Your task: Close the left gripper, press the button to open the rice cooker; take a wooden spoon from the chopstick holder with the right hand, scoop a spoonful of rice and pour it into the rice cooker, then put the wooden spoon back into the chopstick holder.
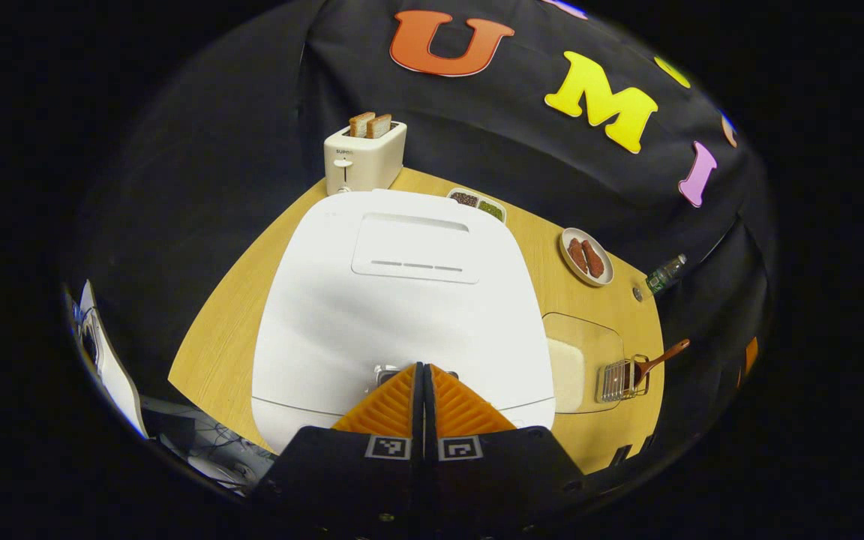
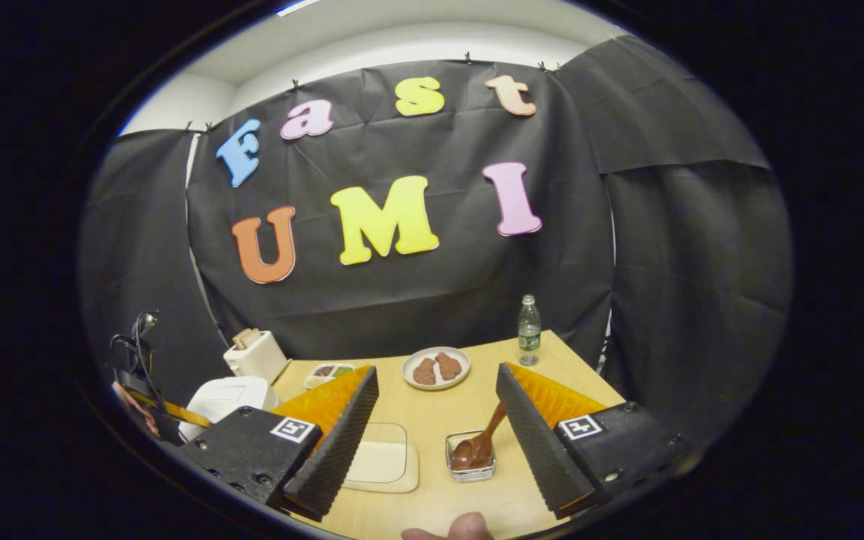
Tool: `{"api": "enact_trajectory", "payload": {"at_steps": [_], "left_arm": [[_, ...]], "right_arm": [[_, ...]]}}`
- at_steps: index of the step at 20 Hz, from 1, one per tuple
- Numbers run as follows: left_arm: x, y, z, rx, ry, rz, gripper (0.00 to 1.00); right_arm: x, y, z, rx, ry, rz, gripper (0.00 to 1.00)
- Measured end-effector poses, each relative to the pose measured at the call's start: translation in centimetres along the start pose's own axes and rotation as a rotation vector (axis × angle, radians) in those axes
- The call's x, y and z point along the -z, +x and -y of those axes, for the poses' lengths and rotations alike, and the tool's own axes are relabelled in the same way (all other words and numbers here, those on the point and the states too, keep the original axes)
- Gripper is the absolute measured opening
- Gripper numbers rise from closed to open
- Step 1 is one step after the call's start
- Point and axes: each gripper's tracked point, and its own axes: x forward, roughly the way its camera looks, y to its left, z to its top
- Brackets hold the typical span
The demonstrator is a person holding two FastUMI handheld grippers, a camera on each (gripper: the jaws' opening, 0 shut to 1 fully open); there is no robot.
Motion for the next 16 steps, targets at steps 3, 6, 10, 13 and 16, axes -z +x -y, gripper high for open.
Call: {"api": "enact_trajectory", "payload": {"at_steps": [3,6,10,13,16], "left_arm": [[-2.0,-1.6,0.4,0.001,0.021,0.113,0.0],[-6.1,-4.5,1.1,-0.003,0.043,0.299,0.0],[-11.8,-8.6,2.1,0.002,0.078,0.52,0.0],[-14.7,-11.2,2.7,0.018,0.079,0.635,0.0],[-16.0,-13.7,3.6,0.037,0.086,0.722,0.05]], "right_arm": [[-1.4,-0.6,0.3,0.006,-0.014,0.031,0.99],[-2.2,-0.9,0.5,0.013,-0.014,0.051,0.99],[-3.0,-1.7,0.6,0.017,-0.03,0.074,0.99],[-3.2,-2.1,0.8,0.017,-0.051,0.081,1.0],[-2.9,-2.5,0.9,0.01,-0.067,0.068,1.0]]}}
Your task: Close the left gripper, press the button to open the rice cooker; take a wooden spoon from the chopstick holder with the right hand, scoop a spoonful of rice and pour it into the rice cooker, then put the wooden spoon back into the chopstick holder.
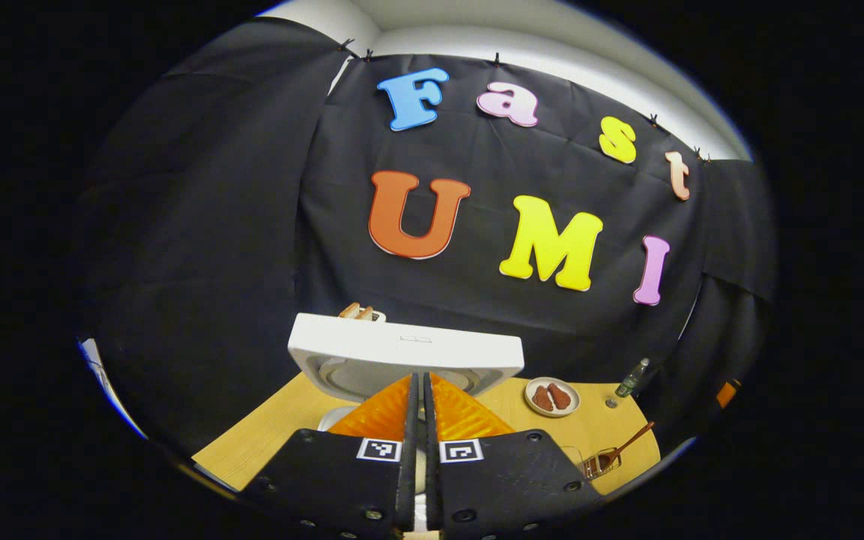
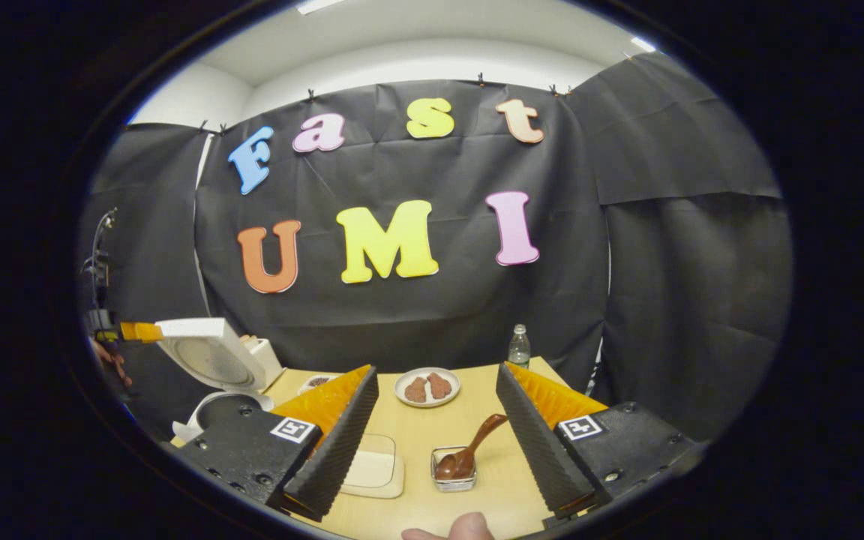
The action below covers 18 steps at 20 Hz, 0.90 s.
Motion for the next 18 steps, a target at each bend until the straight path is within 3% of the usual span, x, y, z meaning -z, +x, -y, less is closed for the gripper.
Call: {"api": "enact_trajectory", "payload": {"at_steps": [2,3,6,7,14,18], "left_arm": [[-1.1,-0.8,0.0,-0.007,0.03,0.052,0.25],[-1.6,-1.2,0.1,-0.01,0.044,0.072,0.42],[-2.5,-3.0,0.5,-0.014,0.087,0.127,0.77],[-2.6,-3.6,0.8,-0.015,0.099,0.139,0.97],[-3.6,-5.9,1.2,-0.033,0.079,0.181,0.94],[-3.1,-6.9,2.0,-0.042,0.082,0.188,0.94]], "right_arm": [[-0.2,-0.3,0.0,-0.01,-0.023,0.0,1.0],[-0.4,-0.5,0.2,-0.011,-0.032,0.003,0.99],[-0.2,-0.6,1.0,-0.009,-0.042,-0.009,1.0],[-0.1,-0.7,1.3,-0.007,-0.04,-0.01,1.0],[1.1,-0.2,2.5,-0.011,-0.031,-0.036,1.0],[3.2,1.2,3.1,-0.049,-0.023,-0.064,1.0]]}}
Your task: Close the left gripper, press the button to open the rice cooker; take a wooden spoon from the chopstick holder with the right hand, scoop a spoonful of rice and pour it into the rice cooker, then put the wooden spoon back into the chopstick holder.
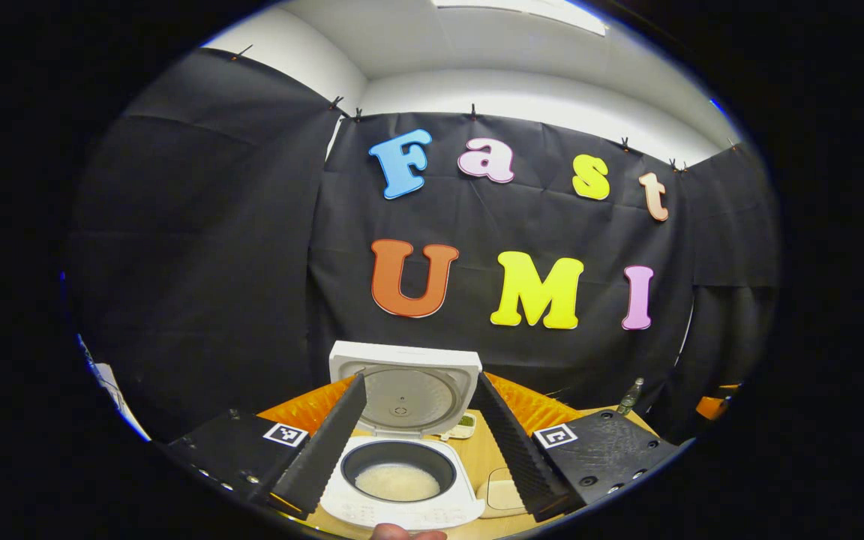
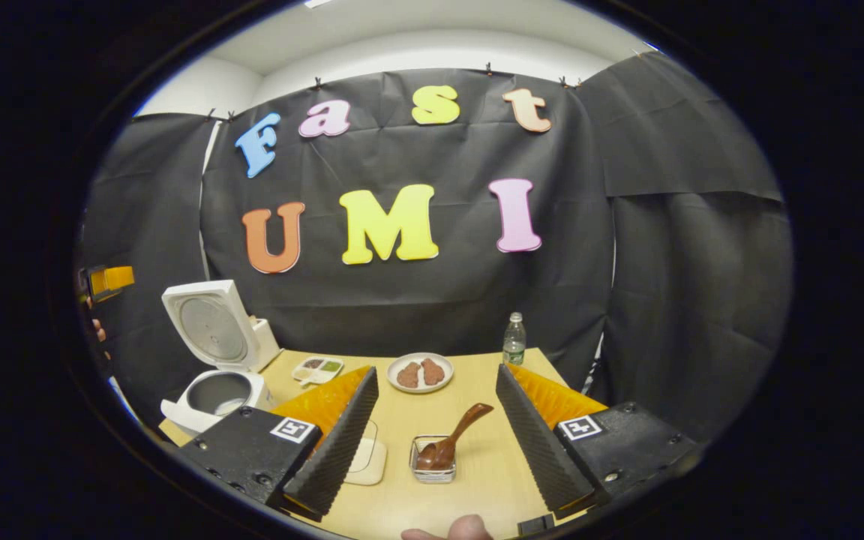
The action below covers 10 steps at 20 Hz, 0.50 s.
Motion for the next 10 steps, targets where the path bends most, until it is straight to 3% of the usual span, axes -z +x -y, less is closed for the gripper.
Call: {"api": "enact_trajectory", "payload": {"at_steps": [8,9,10], "left_arm": [[0.1,0.1,4.4,-0.023,-0.007,-0.005,0.94],[0.2,0.4,5.0,-0.029,-0.006,-0.004,0.94],[0.1,0.7,5.5,-0.036,-0.002,-0.002,0.94]], "right_arm": [[8.5,7.5,3.5,-0.047,0.084,-0.146,1.0],[9.8,8.6,3.9,-0.054,0.098,-0.172,0.95],[11.0,9.8,4.2,-0.064,0.118,-0.193,1.0]]}}
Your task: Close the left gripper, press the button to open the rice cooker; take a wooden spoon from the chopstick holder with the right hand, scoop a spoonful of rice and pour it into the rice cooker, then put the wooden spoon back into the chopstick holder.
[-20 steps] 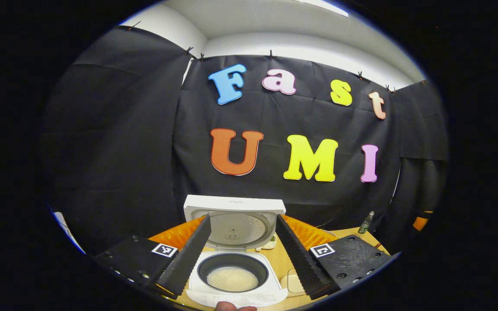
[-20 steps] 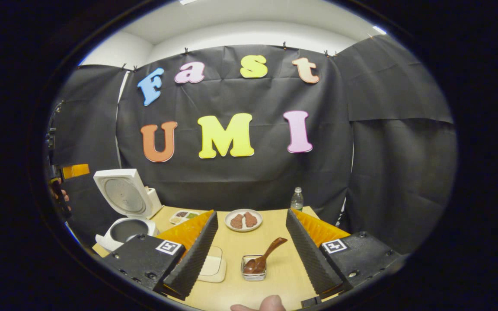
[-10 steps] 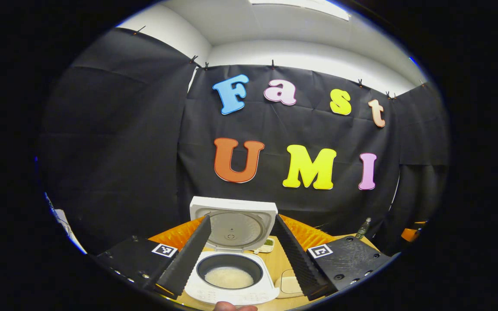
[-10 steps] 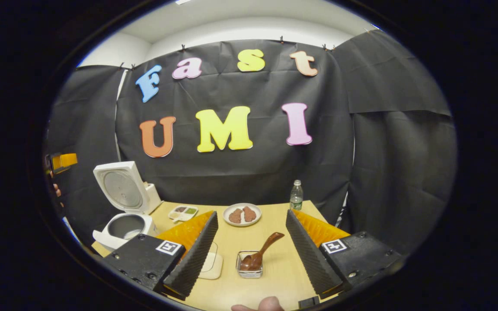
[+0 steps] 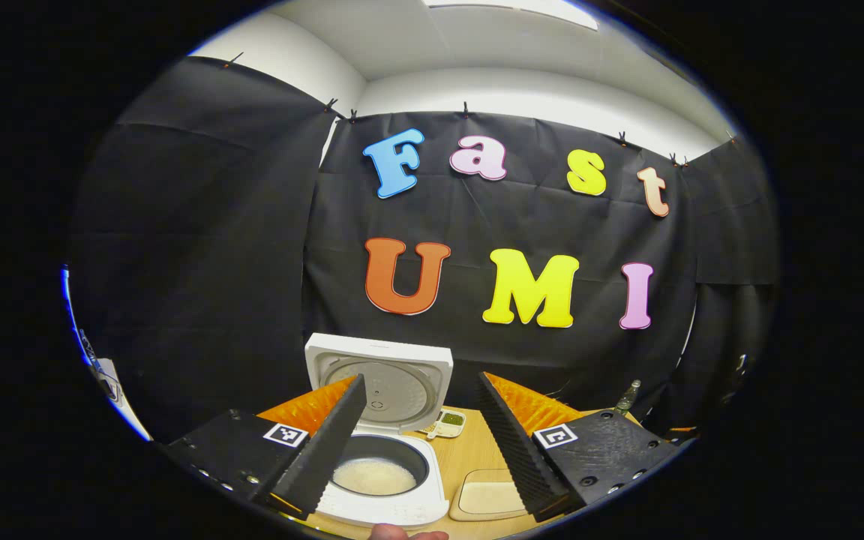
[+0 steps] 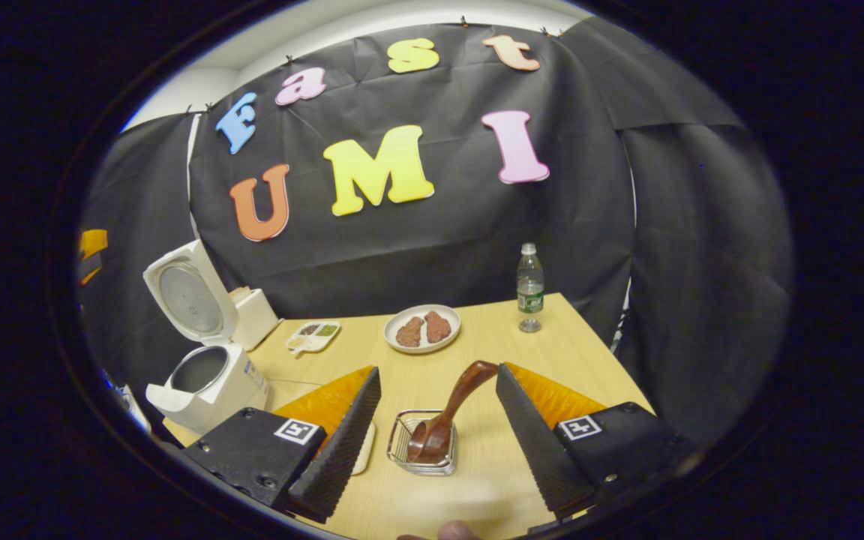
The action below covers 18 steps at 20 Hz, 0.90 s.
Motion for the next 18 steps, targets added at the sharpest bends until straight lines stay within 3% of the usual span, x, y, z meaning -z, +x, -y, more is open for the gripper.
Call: {"api": "enact_trajectory", "payload": {"at_steps": [4,5,8,11,12,14,15,16,18], "left_arm": [[-0.1,1.5,2.2,-0.019,0.002,-0.001,0.94],[-0.2,1.7,2.5,-0.03,0.001,-0.002,0.94],[0.7,2.1,3.3,-0.055,0.007,-0.028,0.94],[1.5,2.0,3.4,-0.072,0.028,-0.06,0.94],[1.5,2.0,3.2,-0.08,0.034,-0.065,0.94],[1.4,2.1,2.9,-0.092,0.033,-0.067,0.94],[1.5,2.1,2.7,-0.095,0.032,-0.069,0.94],[1.5,2.1,2.6,-0.097,0.032,-0.07,0.94],[1.7,2.1,2.2,-0.098,0.027,-0.071,0.94]], "right_arm": [[3.4,4.9,1.2,-0.035,0.032,-0.104,0.98],[4.1,5.9,1.3,-0.054,0.041,-0.125,0.9],[5.2,8.6,1.4,-0.096,0.071,-0.169,0.85],[6.3,10.2,1.2,-0.121,0.101,-0.205,0.7],[6.3,10.4,1.1,-0.128,0.103,-0.208,0.6],[6.1,10.2,0.7,-0.139,0.107,-0.206,0.53],[6.2,10.0,0.7,-0.137,0.107,-0.204,0.36],[6.0,9.8,0.5,-0.138,0.111,-0.204,0.38],[6.0,9.4,0.2,-0.138,0.122,-0.212,0.25]]}}
